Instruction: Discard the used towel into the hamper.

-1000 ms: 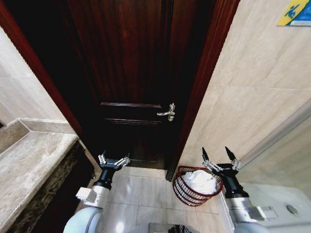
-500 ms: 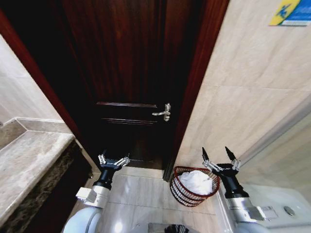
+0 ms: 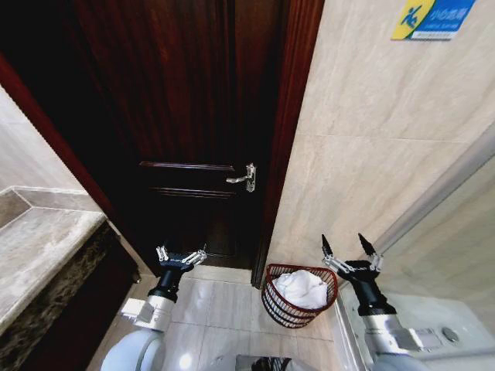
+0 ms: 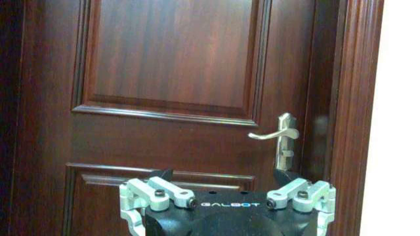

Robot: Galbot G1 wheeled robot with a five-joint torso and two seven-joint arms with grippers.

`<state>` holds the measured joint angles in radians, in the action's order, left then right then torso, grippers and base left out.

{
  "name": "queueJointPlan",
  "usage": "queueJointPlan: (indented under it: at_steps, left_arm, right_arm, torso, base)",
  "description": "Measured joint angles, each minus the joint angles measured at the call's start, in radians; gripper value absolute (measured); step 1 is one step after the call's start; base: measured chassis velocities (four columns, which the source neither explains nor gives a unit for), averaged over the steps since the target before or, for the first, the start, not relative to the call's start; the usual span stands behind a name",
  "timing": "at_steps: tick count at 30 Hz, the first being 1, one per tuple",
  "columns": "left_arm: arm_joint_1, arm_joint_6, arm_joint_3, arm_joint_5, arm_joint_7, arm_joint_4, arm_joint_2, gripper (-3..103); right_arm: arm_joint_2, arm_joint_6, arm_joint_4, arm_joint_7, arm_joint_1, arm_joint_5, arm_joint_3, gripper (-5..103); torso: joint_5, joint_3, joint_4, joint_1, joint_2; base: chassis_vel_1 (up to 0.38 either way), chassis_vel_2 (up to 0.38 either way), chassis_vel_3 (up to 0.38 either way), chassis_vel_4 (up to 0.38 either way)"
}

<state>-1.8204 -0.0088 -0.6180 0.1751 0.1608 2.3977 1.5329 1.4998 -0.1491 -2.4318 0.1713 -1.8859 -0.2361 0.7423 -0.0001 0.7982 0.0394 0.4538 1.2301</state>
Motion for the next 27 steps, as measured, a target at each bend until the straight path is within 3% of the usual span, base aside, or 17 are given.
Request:
queueJointPlan:
  at_steps: [27]
  left_arm:
    - [0.000, 0.000, 0.000, 0.000, 0.000, 0.000, 0.000, 99]
  right_arm:
    - [0.000, 0.000, 0.000, 0.000, 0.000, 0.000, 0.000, 100]
  torso:
    - [0.0001, -0.001, 0.0000, -0.001, -0.001]
  base:
    - [-0.008, -0.009, -0.006, -0.005]
